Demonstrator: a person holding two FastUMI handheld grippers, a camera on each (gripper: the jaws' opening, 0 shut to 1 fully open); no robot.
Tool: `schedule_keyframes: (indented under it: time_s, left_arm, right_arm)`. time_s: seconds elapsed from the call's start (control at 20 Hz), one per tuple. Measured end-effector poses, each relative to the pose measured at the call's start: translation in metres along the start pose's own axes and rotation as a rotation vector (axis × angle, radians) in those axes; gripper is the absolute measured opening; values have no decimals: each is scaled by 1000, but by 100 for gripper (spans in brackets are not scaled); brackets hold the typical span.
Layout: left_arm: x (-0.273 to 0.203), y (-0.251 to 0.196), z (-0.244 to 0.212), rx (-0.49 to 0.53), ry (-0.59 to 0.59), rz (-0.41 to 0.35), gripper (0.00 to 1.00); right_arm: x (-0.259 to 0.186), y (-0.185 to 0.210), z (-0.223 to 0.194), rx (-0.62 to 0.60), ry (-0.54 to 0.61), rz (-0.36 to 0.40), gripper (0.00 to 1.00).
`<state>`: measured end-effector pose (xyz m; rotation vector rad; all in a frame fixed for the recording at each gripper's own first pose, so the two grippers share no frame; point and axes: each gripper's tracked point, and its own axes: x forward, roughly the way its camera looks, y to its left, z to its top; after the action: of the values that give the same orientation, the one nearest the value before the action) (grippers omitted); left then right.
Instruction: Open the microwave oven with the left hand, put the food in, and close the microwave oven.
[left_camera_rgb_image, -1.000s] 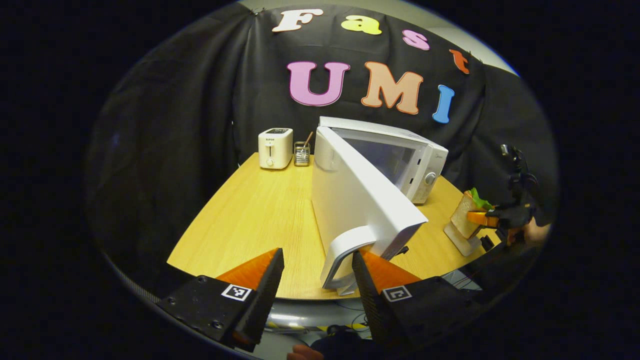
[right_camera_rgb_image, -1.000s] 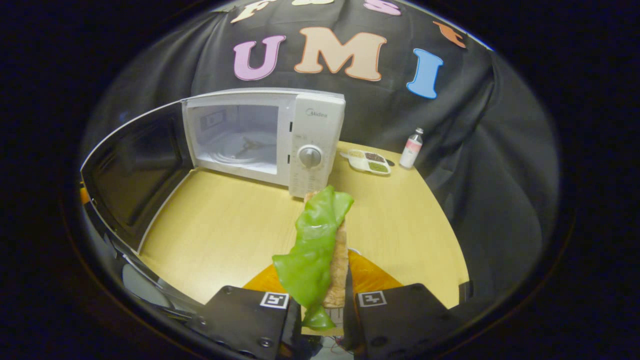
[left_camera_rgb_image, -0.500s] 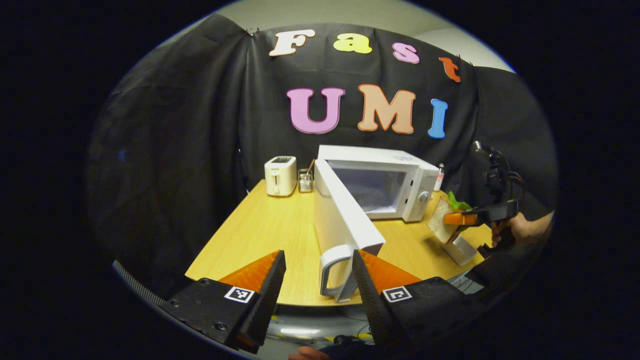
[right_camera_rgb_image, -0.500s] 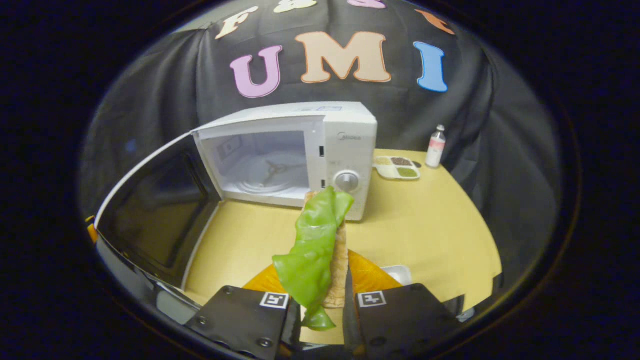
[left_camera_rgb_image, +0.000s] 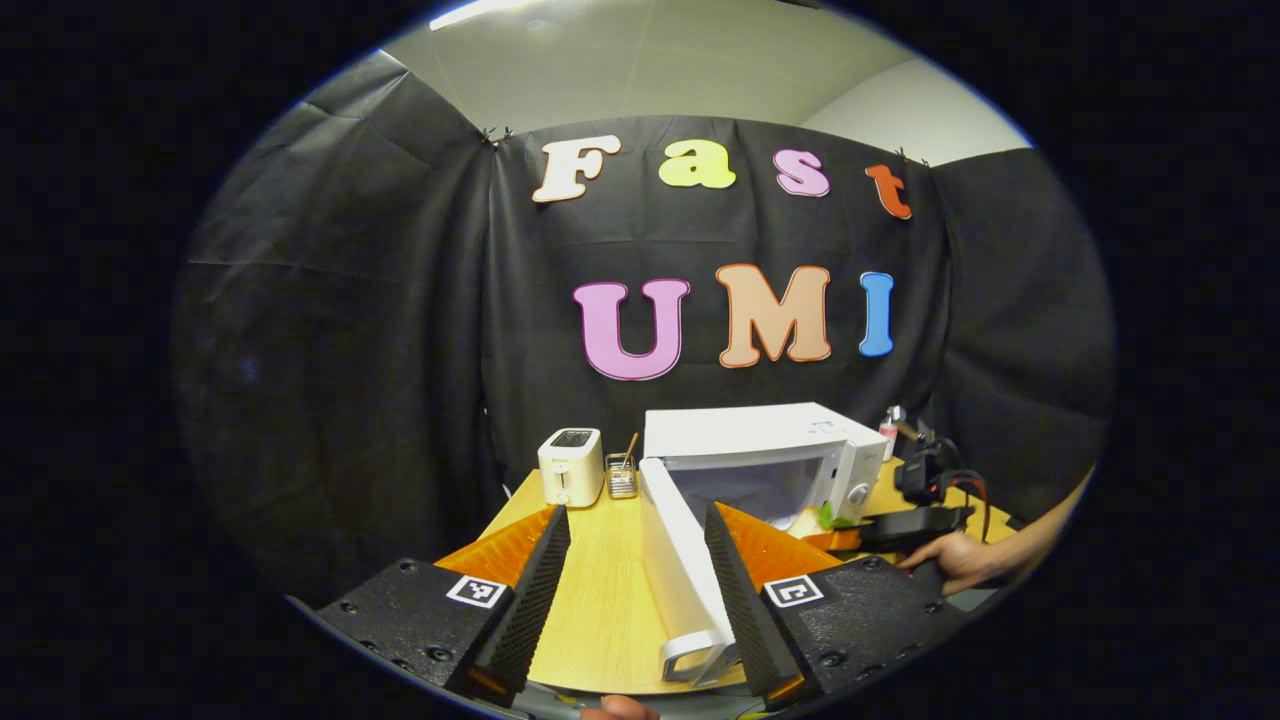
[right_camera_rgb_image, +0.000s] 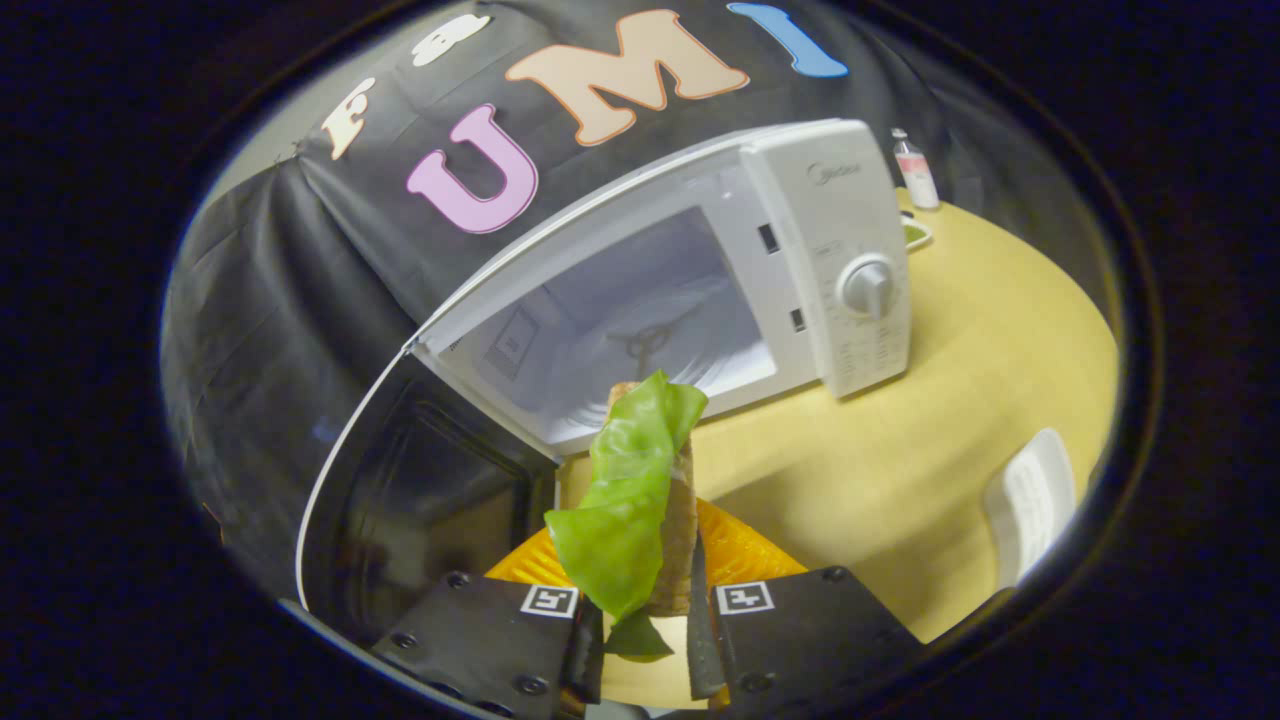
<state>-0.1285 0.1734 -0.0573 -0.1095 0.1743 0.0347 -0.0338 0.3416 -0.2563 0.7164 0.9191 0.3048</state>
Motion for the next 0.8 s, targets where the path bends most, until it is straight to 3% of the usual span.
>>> schedule_keyframes:
  time_s: [0.15,0.3,0.4,0.55,0.6,0.65,0.8]
  left_arm:
    - [3,-13,24,50,-58,-4,75]
    - [4,-24,32,89,-77,-19,80]
    - [5,-28,35,89,-81,-25,100]
    - [6,-25,36,74,-82,-10,97]
    - [5,-26,37,61,-78,-9,97]
    - [5,-28,34,53,-73,-12,97]
    - [1,-30,20,52,-26,-17,98]
  right_arm:
    - [30,32,15,93,-42,47,35]
    - [58,46,31,198,-89,57,35]
    - [77,45,43,251,-132,24,35]
    - [97,51,59,334,-191,15,35]
    - [105,51,64,358,-211,7,27]
    - [113,49,68,384,-228,-8,35]
    - [135,42,76,454,-268,-50,35]
